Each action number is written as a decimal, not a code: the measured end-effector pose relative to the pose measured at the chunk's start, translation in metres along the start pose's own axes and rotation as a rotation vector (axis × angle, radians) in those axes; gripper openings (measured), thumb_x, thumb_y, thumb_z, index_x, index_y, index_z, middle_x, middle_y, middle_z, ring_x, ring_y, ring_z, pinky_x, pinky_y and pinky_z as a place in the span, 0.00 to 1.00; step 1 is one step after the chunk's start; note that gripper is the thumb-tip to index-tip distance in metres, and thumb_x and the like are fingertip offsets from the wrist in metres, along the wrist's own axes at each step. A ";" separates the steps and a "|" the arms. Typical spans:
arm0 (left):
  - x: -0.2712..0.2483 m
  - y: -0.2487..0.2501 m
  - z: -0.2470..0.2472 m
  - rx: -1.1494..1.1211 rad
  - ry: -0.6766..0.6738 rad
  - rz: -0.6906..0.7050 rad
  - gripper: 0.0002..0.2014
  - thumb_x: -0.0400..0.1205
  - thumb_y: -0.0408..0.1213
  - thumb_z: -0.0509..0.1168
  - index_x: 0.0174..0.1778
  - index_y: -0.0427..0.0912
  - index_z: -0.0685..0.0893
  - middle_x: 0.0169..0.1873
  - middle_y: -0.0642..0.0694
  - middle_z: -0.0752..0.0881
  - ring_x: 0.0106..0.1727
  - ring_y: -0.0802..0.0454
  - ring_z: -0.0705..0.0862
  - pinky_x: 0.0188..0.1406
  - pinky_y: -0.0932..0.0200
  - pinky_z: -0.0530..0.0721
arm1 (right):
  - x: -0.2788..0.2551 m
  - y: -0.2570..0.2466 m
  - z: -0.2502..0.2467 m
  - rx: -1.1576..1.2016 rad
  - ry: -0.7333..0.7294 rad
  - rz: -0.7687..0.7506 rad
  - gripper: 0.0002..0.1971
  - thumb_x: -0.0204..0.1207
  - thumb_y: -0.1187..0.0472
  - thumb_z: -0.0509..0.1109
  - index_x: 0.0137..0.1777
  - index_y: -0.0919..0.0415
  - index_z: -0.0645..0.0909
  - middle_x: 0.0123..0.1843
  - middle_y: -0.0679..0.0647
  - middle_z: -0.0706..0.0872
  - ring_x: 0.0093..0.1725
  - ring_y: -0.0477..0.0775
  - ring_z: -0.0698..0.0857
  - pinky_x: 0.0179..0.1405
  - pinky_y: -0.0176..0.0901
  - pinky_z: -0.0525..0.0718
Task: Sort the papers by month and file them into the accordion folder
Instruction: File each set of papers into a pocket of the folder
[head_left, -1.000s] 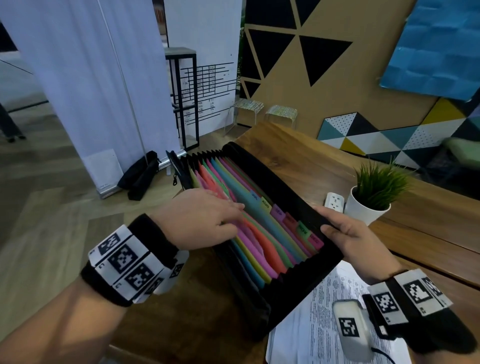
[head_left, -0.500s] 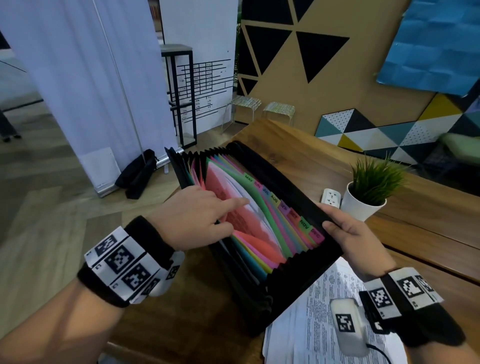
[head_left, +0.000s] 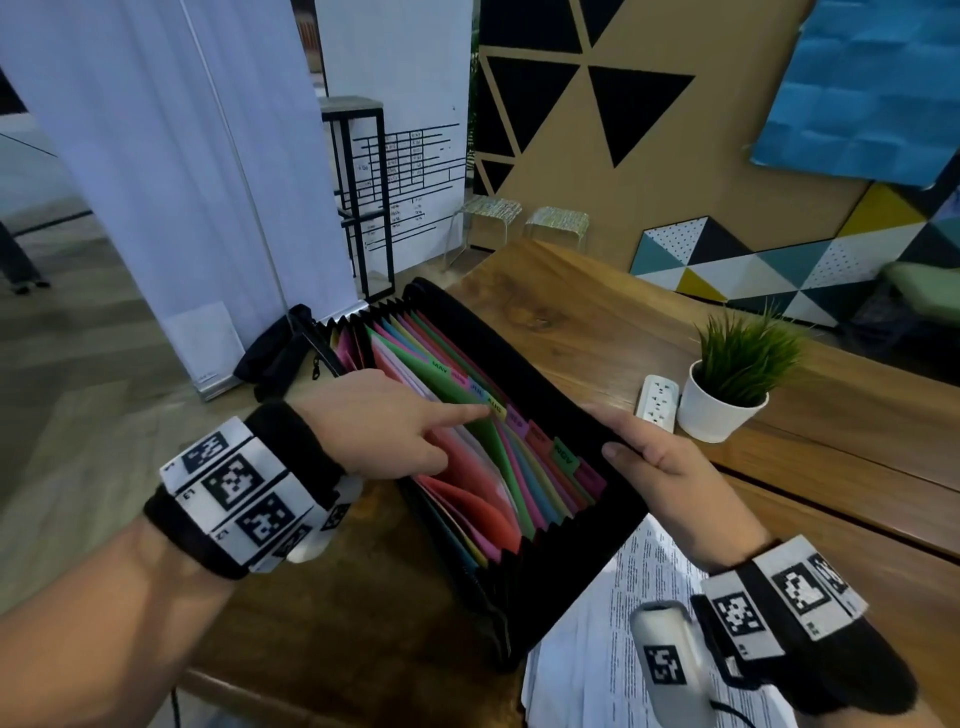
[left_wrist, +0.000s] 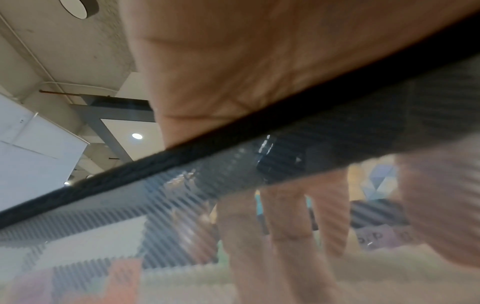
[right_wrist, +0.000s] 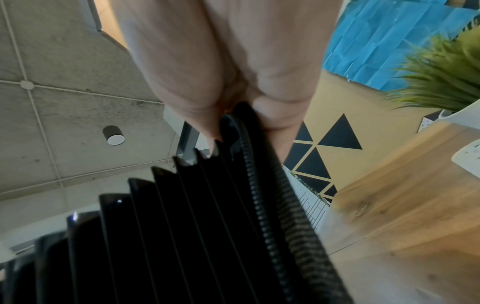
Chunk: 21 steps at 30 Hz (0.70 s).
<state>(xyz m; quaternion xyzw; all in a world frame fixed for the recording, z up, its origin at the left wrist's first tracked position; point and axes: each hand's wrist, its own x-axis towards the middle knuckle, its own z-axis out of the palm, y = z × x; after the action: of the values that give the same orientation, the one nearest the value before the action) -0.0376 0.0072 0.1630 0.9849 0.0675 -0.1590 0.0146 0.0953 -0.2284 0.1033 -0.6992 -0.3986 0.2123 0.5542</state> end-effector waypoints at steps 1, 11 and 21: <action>-0.001 0.000 0.000 -0.005 -0.012 -0.006 0.31 0.81 0.52 0.51 0.76 0.78 0.45 0.24 0.50 0.77 0.24 0.55 0.71 0.29 0.56 0.78 | 0.000 0.001 0.001 0.004 0.002 0.005 0.20 0.82 0.71 0.58 0.66 0.49 0.80 0.62 0.49 0.86 0.65 0.50 0.81 0.69 0.60 0.75; -0.005 -0.005 0.005 0.007 0.049 0.112 0.29 0.81 0.50 0.52 0.77 0.75 0.53 0.34 0.53 0.87 0.35 0.56 0.83 0.43 0.55 0.84 | 0.000 0.007 -0.010 0.053 0.028 0.029 0.22 0.82 0.73 0.56 0.64 0.47 0.79 0.61 0.47 0.86 0.63 0.47 0.82 0.60 0.39 0.80; 0.002 0.006 0.004 0.091 0.070 0.204 0.34 0.73 0.62 0.31 0.65 0.60 0.75 0.68 0.59 0.79 0.73 0.59 0.71 0.81 0.48 0.43 | 0.002 0.024 -0.022 0.129 0.130 0.104 0.22 0.82 0.74 0.55 0.62 0.48 0.81 0.58 0.54 0.87 0.59 0.53 0.85 0.60 0.47 0.82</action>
<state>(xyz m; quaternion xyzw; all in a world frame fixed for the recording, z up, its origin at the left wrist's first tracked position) -0.0361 0.0018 0.1585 0.9912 -0.0397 -0.1252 -0.0162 0.1204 -0.2414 0.0875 -0.6941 -0.3104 0.2201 0.6111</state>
